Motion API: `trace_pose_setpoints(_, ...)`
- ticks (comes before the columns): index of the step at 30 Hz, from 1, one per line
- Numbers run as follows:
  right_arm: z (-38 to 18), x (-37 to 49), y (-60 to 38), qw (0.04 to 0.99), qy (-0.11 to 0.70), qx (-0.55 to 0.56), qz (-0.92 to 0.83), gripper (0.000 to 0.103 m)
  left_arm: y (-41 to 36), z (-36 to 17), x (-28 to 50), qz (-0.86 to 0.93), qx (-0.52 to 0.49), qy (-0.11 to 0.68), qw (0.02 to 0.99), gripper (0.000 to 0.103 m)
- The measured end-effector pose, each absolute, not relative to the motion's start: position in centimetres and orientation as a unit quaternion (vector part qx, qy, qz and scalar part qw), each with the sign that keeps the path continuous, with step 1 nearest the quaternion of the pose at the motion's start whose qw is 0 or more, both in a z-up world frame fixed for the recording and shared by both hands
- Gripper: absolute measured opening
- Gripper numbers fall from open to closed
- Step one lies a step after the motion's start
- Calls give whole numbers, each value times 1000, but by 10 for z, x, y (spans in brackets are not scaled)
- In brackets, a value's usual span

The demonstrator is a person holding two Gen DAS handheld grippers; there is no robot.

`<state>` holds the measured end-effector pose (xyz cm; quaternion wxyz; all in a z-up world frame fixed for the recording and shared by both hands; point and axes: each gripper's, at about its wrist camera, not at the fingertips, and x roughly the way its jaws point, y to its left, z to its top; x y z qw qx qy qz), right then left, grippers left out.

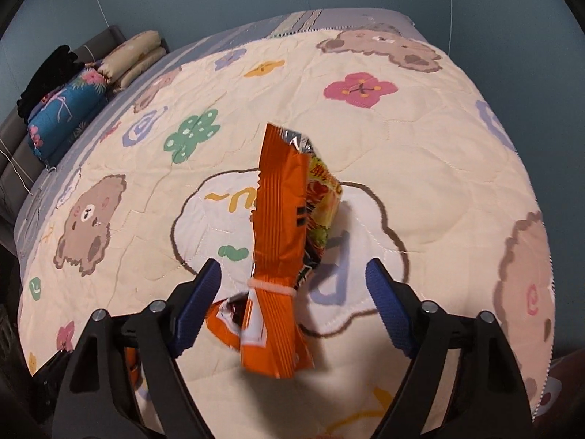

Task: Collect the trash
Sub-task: 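Grasp the orange snack wrapper with the right tool while the left tool grasps the orange peel, then carry the orange peel and snack wrapper to the yellow bin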

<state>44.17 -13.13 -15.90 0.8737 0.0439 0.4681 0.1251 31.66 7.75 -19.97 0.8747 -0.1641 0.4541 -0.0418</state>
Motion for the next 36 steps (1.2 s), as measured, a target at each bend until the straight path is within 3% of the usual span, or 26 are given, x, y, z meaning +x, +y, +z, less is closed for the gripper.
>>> trace_pose_setpoints(2, -165, 446, -129, 870, 475, 43, 123, 65, 76, -203, 318, -44, -163, 458, 873, 51)
trace_pose_setpoints(5, -171, 449, -127, 868, 480, 40, 122, 48, 75, -205, 318, -51, -160, 461, 871, 39)
trace_pose_setpoints(12, -168, 446, -133, 868, 474, 71, 133, 27, 76, -199, 316, -60, -160, 455, 874, 31)
trace_pose_setpoints(36, -87, 333, -193, 875, 444, 95, 169, 26, 43, -115, 252, -121, -140, 406, 895, 31)
